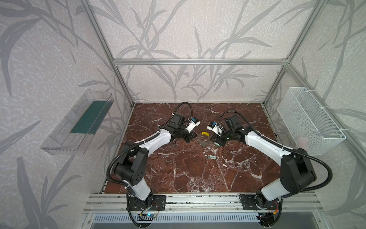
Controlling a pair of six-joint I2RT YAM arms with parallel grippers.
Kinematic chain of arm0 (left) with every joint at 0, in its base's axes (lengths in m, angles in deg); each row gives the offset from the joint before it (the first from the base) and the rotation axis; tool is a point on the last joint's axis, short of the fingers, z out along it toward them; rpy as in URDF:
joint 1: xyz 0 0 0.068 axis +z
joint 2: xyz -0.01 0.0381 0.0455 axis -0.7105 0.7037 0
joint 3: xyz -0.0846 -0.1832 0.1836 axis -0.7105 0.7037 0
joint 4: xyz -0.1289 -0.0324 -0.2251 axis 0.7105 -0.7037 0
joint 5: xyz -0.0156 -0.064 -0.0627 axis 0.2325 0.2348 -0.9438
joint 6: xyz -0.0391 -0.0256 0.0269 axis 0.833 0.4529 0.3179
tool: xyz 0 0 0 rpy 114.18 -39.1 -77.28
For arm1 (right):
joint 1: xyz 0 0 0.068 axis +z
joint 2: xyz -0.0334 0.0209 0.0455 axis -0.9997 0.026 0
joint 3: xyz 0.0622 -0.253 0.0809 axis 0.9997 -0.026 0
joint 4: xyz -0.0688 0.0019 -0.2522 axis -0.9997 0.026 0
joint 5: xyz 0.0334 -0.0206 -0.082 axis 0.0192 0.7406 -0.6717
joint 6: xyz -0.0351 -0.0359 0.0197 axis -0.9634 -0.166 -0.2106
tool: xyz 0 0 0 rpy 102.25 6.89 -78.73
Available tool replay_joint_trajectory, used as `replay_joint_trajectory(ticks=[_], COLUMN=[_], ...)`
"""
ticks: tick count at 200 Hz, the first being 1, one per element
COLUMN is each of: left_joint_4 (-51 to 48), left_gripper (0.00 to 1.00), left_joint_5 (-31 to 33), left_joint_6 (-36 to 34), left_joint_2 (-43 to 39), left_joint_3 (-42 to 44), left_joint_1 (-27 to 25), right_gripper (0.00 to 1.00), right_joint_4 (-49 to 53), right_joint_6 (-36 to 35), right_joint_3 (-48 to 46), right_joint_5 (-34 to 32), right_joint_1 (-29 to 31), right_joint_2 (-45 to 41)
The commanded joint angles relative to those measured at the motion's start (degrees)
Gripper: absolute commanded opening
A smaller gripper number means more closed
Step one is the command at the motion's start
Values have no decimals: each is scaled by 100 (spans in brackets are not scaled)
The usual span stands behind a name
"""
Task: Put the keys on the keyring
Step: 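Grasp the keyring with left gripper and lift it while right gripper approaches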
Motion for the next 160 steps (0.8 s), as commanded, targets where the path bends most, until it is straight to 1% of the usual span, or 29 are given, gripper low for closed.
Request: replay_joint_trajectory(ticks=[1,14,23,39,56,78,102,137,160], left_joint_4=[327,375,471,783,848,849,893,929,1006], left_gripper=[0,0,0,0,0,0,0,0,0], left_joint_5=[-325,-410,-523,-604,-689,-713,-734,-684,-577], left_joint_6=[-576,-773,-951,-1088,-1302,-1588,-1902,-2279,-2586], left_joint_2=[-491,-747,-940,-1281,-1560,-1897,-2268,-2665,-2882], left_joint_3=[71,133,227,415,499,578,703,833,931], left_joint_1=[-39,-78,-110,-141,-177,-228,-261,-348,-470], right_gripper=[17,17,18,18,18,18,18,18,17], right_joint_4=[-1974,-2929,-3295,-3389,-3549,-3845,-3809,-3455,-3198], right_joint_6=[221,320,448,518,662,802,787,491,224], right_joint_3=[-775,-1269,-1422,-1425,-1438,-1460,-1345,-1322,-1341], right_joint_5=[546,703,698,856,1015,988,993,885,631], right_joint_1=[-37,-36,-36,-36,-19,58,228,475,658], right_joint_2=[-578,-854,-968,-1058,-1135,-1290,-1436,-1779,-2085])
